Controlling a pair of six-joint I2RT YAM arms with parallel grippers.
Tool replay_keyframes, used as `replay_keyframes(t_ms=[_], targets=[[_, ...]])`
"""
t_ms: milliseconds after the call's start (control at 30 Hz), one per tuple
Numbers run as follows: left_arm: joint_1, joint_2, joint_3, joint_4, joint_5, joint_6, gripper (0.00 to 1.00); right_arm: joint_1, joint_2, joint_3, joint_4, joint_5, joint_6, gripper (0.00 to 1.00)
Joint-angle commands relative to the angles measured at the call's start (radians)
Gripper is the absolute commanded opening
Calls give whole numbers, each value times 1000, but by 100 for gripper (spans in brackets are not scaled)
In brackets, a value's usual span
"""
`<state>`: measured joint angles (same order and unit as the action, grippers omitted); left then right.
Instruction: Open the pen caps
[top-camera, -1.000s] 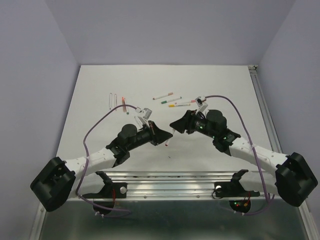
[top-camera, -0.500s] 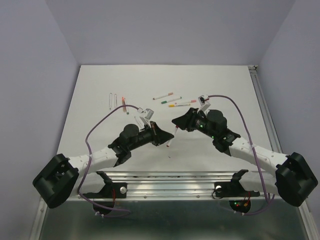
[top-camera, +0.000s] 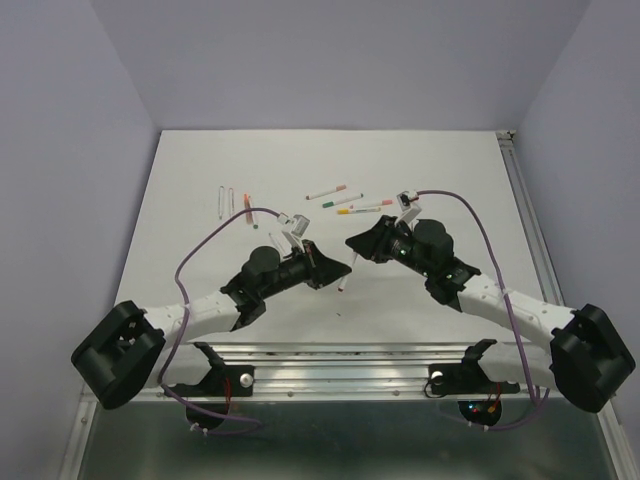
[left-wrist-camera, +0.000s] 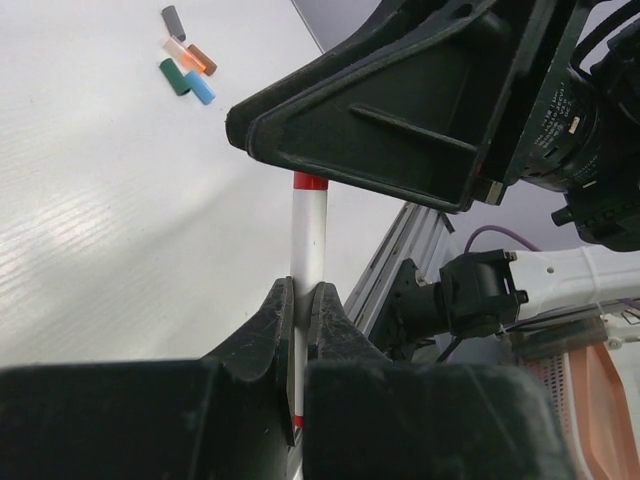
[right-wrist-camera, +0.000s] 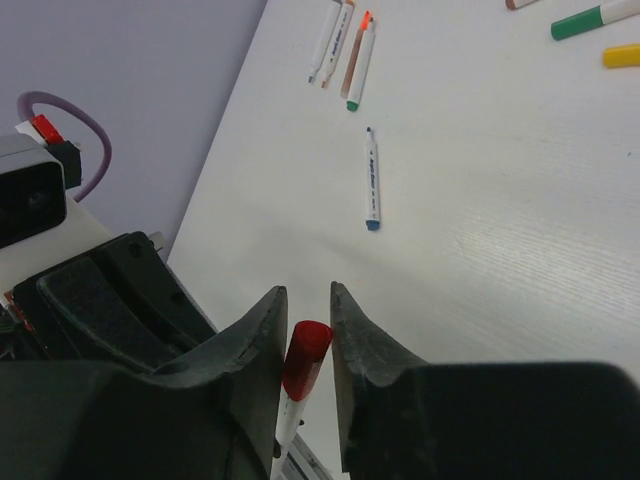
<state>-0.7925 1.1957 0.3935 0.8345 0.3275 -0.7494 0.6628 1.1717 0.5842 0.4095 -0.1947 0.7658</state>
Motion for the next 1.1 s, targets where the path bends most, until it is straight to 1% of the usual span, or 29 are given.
replay_keyframes(t_ms=[0,33,133,200,267,300,333,400,433,600,867,1000,1067], targets=[[-11,2,41,86,13,-5,0,11,-32,8,19,9,-8,25],[-14,4,41,86,15,-4,0,11,-30,12,12,11,-13,21],[-20,4,34,86,21,1,0,11,-24,19,8,17,-13,13],[-19,5,38,84,50,7,0,11,-17,26,5,20,-3,1],[-22,16,48,78,91,19,0,11,-3,46,-20,21,4,1],[-22,24,63,77,99,21,7,11,3,52,-34,17,6,1],[-21,28,68,74,100,19,25,11,6,55,-35,8,9,1],[-20,38,85,68,87,22,37,11,16,58,-38,-6,20,1],[-20,45,93,51,82,24,41,11,16,59,-35,-21,26,1],[-20,70,131,29,68,41,41,11,13,46,-11,-63,58,1],[-20,114,153,6,56,47,41,11,-15,28,61,-77,121,1],[-20,101,143,3,82,45,41,11,-18,45,32,-71,107,1],[-22,68,139,2,97,45,42,11,-18,52,15,-58,89,1]])
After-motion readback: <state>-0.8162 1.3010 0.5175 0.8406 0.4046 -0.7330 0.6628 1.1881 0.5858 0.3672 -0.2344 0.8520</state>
